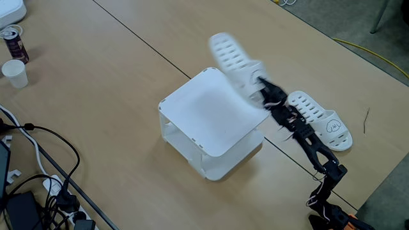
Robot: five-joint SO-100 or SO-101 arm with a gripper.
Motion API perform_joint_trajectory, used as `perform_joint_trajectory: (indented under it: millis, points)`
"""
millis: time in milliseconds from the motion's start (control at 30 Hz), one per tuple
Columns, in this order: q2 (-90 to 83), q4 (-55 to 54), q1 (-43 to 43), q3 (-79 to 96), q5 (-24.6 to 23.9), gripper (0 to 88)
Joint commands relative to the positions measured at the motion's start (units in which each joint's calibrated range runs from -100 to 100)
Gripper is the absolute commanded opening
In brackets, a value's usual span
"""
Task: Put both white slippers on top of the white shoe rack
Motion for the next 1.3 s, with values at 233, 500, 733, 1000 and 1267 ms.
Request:
perform_joint_trajectory:
  millis: [233, 500, 733, 1000, 1267]
  points:
    - [-3.44, -0.22, -16.01, -5.93, 0.42, 0.7]
    - [3.54, -0.30, -17.99, -8.46, 0.42, 0.7]
    - [10.36, -0.39, -16.26, -12.16, 0.42, 0.7]
    - [13.14, -0.39, -14.45, -12.43, 0.42, 4.1]
    - [13.89, -0.39, -13.63, -12.34, 0.42, 7.9]
